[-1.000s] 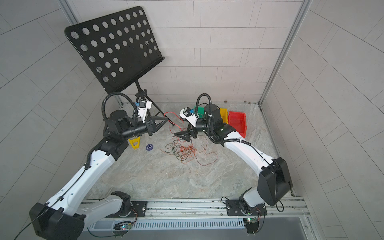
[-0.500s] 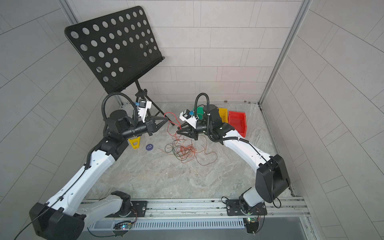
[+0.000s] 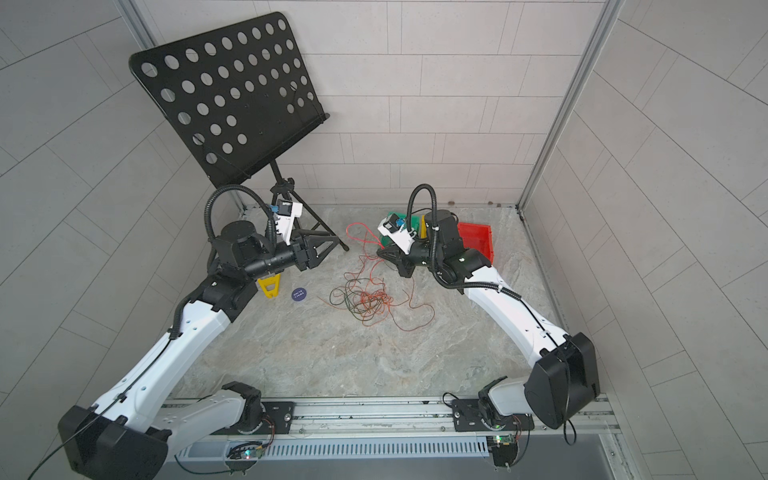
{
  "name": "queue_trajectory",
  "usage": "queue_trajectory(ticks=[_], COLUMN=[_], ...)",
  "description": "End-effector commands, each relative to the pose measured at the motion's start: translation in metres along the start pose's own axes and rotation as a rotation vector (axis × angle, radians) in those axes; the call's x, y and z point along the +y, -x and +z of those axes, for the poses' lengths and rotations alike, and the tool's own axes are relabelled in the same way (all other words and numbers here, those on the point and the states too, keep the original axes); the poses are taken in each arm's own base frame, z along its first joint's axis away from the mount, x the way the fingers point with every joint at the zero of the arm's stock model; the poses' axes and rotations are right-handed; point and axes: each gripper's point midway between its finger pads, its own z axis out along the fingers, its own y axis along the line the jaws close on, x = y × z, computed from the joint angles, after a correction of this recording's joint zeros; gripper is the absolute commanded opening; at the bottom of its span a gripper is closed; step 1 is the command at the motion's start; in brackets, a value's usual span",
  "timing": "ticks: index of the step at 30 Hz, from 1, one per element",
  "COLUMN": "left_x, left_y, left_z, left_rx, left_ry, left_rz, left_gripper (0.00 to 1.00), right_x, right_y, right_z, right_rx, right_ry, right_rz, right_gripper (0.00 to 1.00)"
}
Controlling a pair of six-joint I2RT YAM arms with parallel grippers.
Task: Untangle and sort cables by color
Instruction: Untie the cable, then place the cable in the bin.
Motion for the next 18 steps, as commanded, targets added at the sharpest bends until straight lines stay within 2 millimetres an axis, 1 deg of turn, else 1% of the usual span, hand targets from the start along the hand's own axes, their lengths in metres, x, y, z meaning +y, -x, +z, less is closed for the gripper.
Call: queue_trajectory(ticks=[1,2,4,5,6,8,10,12,15,18], left_x=[0.005,0.008,0.017,0.022,0.025,0.029,0.031,0.033,0.035,0.034], left_y=[0.013,0.013,0.011,0.009,0.006,0.001,-0.004,-0.008,-0.01,-0.009], left_z=[-0.019,-0.024,-0.033,-0.037,-0.04,-0.045,-0.048,-0.048,-0.047,-0.045], left_rx=[-0.072,-0.081,-0.094,-0.093,-0.09,-0.078,-0.062,-0.051,-0.05,-0.049], left_ry=[0.11,0.143,0.221,0.25,0.276,0.309,0.323,0.33,0.329,0.324], left_rz=[0.092,0.106,0.129,0.139,0.147,0.157,0.162,0.162,0.162,0.162], left_gripper=[0.83,0.85,0.88,0.89,0.89,0.9,0.9,0.9,0.9,0.9], right_x=[-0.051,-0.065,-0.098,-0.109,-0.122,-0.142,-0.159,-0.173,-0.19,-0.204], right_y=[-0.026,-0.029,-0.035,-0.037,-0.039,-0.042,-0.045,-0.047,-0.044,-0.046], right_z=[-0.036,-0.045,-0.069,-0.077,-0.085,-0.094,-0.096,-0.093,-0.079,-0.062], right_rx=[0.103,0.11,0.118,0.124,0.129,0.128,0.136,0.143,0.105,0.095], right_ry=[-0.273,-0.328,-0.459,-0.503,-0.545,-0.589,-0.616,-0.632,-0.628,-0.603], right_rz=[0.074,0.09,0.137,0.151,0.163,0.173,0.172,0.154,0.107,0.092], right_gripper=[0.0,0.0,0.0,0.0,0.0,0.0,0.0,0.0,0.0,0.0])
